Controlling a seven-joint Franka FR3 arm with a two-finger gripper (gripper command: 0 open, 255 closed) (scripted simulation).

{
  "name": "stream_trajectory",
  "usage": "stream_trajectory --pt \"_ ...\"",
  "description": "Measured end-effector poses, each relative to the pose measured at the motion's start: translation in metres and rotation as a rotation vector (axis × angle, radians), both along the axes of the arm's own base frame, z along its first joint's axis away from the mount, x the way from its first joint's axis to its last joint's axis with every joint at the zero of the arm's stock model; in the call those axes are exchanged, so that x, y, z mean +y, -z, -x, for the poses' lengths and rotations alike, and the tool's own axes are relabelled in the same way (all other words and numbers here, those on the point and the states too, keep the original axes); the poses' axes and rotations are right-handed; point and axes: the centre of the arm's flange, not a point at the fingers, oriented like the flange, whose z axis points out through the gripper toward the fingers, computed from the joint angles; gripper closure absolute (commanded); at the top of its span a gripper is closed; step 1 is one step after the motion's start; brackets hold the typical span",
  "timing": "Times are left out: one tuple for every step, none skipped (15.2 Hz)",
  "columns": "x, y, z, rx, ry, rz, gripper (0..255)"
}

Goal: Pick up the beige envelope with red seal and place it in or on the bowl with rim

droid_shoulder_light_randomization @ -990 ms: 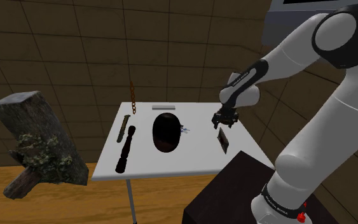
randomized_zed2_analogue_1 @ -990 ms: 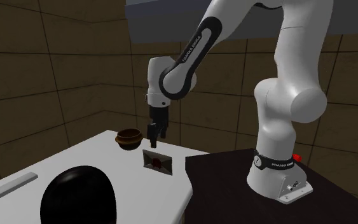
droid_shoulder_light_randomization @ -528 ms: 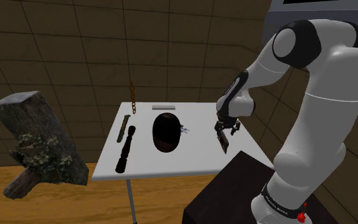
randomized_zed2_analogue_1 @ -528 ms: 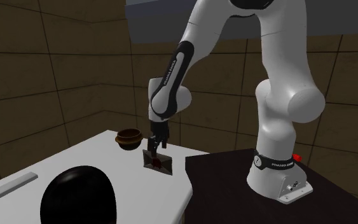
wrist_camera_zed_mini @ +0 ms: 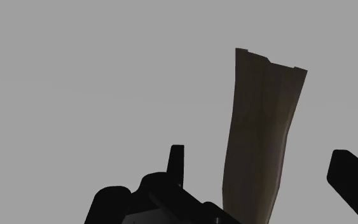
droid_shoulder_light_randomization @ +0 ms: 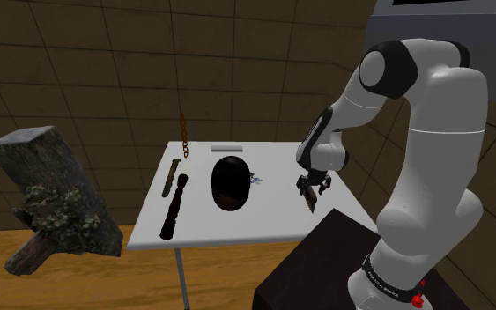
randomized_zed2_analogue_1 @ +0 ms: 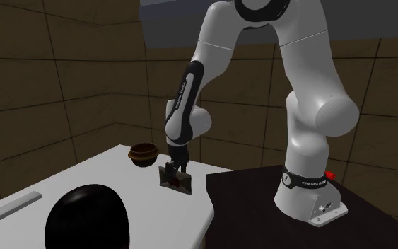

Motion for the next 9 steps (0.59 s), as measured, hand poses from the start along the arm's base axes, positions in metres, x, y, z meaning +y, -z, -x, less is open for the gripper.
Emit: stream_trajectory --pt "0.0001 0.0021 0.0001 0.0 0.0 0.0 0" --pt "0.0002 0.0032 -0.0004 0.0 0.0 0.0 0" --pt "0.0003 0.0037 -0.0005 0.0 0.0 0.0 0" --pt "0.0004 0.0039 -0.0005 0.0 0.0 0.0 0" --pt "0.0004 0.004 -0.0006 0.0 0.0 0.0 0" --pt "0.0004 0.004 -0.0006 0.0 0.0 0.0 0" --pt "0.0004 0.004 -0.0006 0.0 0.0 0.0 255" --pt "0.0004 0.004 -0.0006 0.0 0.0 0.0 255" --pt "0.0004 0.004 -0.0006 0.0 0.0 0.0 255"
